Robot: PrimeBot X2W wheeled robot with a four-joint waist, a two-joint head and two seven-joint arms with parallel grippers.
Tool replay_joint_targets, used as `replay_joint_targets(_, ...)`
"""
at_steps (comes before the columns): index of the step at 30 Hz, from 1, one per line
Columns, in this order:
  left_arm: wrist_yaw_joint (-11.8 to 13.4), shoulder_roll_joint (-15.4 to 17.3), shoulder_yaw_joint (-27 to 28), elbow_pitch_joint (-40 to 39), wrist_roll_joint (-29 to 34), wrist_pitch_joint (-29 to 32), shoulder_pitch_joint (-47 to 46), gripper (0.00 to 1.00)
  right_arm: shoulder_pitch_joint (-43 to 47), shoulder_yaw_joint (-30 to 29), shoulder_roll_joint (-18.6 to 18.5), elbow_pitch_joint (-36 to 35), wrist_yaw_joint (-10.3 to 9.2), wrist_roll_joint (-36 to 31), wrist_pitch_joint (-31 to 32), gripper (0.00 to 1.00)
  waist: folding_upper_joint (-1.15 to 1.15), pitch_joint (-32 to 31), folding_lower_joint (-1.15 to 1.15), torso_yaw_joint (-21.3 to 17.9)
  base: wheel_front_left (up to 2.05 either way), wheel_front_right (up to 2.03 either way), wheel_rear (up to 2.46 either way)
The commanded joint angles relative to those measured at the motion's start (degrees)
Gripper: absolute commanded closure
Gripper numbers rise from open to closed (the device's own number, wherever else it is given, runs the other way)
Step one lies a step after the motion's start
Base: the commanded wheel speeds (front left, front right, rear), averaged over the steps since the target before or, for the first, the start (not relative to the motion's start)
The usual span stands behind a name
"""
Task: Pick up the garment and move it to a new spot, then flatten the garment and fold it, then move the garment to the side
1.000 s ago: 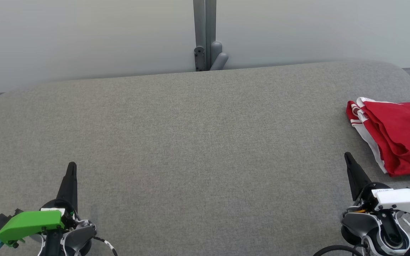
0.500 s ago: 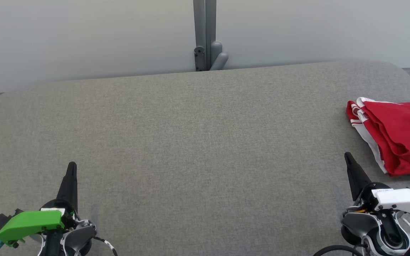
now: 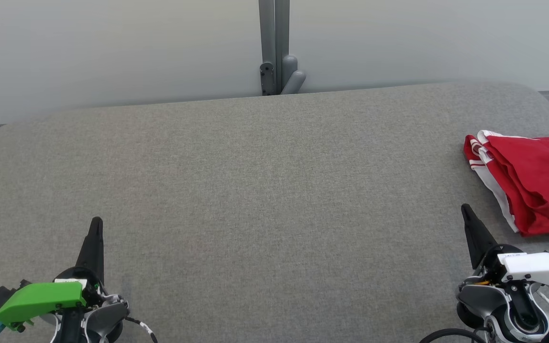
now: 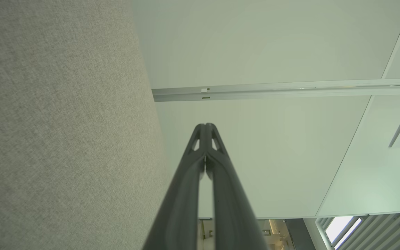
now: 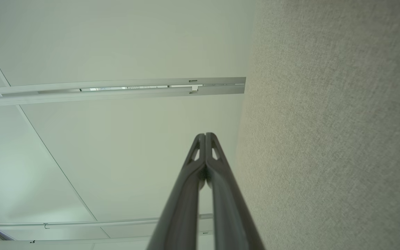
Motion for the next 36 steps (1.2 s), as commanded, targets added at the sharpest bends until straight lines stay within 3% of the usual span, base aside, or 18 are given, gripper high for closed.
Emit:
replay_joint_targets(1,-0.2,0.1,0.3,-0.2,0.4,0.1,-0.8,1.0,-0.5,0.0,-0.2,0.1,0.02,0.4,0.3,1.0,0.0,0.0,0.0,0.0,0.0,0.0,0.0)
replay_joint_targets(36,-0.2,0.0,0.4,-0.2,0.5,0.2,-0.8,1.0,-0.5,0.0,-0.2,0.1,0.02,0.4,0.3,1.0,0.0,0.0,0.0,0.0,0.0,0.0,0.0)
